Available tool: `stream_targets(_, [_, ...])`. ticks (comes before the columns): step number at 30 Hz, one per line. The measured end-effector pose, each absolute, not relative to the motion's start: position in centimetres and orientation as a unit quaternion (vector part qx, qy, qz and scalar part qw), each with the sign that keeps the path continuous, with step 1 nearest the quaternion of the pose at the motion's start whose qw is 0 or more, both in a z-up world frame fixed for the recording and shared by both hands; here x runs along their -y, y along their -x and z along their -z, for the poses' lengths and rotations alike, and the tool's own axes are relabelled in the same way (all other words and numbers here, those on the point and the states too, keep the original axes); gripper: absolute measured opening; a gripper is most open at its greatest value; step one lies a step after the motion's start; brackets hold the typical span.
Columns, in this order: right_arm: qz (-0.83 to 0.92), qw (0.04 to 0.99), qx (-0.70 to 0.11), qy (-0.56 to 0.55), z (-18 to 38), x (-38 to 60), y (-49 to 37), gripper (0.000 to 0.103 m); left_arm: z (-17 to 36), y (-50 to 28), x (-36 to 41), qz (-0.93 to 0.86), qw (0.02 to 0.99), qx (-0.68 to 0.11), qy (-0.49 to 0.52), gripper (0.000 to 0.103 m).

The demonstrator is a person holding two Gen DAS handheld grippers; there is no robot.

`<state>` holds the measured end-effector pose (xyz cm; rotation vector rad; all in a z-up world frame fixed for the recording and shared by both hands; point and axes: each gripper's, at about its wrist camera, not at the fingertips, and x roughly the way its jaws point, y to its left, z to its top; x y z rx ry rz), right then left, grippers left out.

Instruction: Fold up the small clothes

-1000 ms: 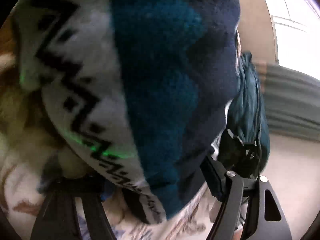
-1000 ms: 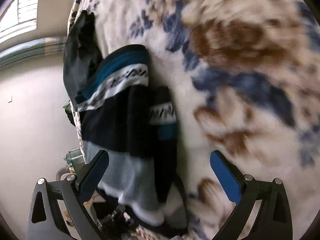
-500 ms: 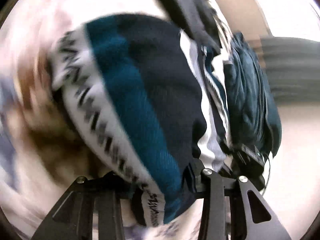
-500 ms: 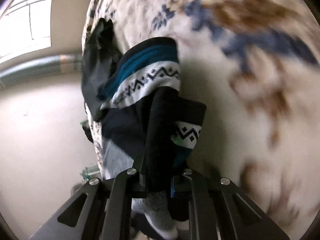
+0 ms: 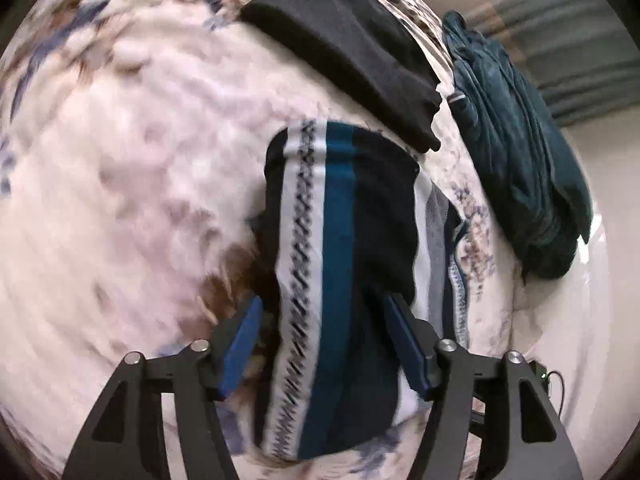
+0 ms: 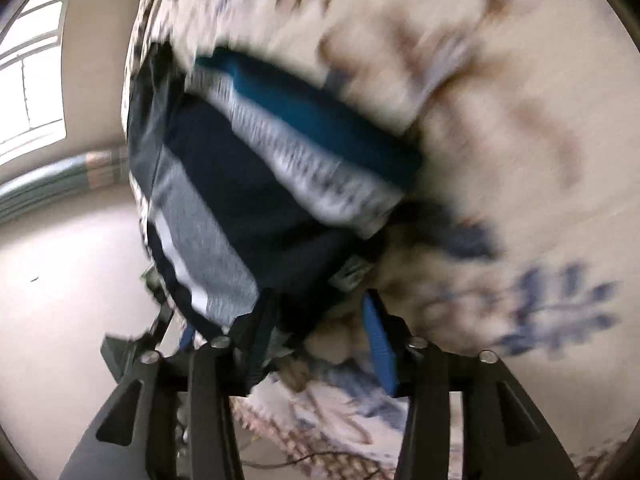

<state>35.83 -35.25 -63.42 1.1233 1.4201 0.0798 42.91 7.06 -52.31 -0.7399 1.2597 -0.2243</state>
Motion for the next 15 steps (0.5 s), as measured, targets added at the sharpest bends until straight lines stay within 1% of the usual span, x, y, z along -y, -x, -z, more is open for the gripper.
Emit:
stream_targets(1, [-0.027,0.626,-0.608,-0.487,62.8,36.4,-35.8,0.053,52.7,-42.8,-6.8,0.097,0.735,-0.575,0.346,0.061])
stream_targets(4, [-0.008,0.653,-0.592,-0.473,61.9,38.9,-37.4,0.064,53.8,-42.0,-6.8,0.078,0.727,-0.576,0.366,0.061])
stream_targets(7, [-0.008,0.650,-0.601,-0.465,63.7,39.9,-40.1,0.064,53.8,-41.9,-6.5,0.069,0.735,-0.573,0.356,0.061])
stream_targets(8, [-0.022,0.647,-0.605,-0.464,64.3,39.3,-41.0,0.044,53.6,-41.5,-6.8,0.063,0.740,-0.573,0.347,0.061])
stream_targets(9, [-0.021,0.654,-0.604,-0.455,64.4,38.3,-41.5,0.015,53.3,-41.3,-7.0,0.059,0.745,-0.571,0.340,0.061])
stream_targets(10, [-0.013,0.664,-0.602,-0.444,63.9,37.9,-41.7,0.010,52.9,-40.9,-7.3,0.052,0.753,-0.568,0.329,0.061])
stream_targets(13, [0.034,0.703,-0.588,-0.399,61.3,38.3,-40.7,0.010,51.9,-39.4,-8.3,0.016,0.774,-0.560,0.296,0.061])
stream_targets(15, [0.037,0.692,-0.609,-0.386,61.9,38.5,-41.0,0.012,52.3,-38.3,-9.0,-0.025,0.775,-0.568,0.275,0.061])
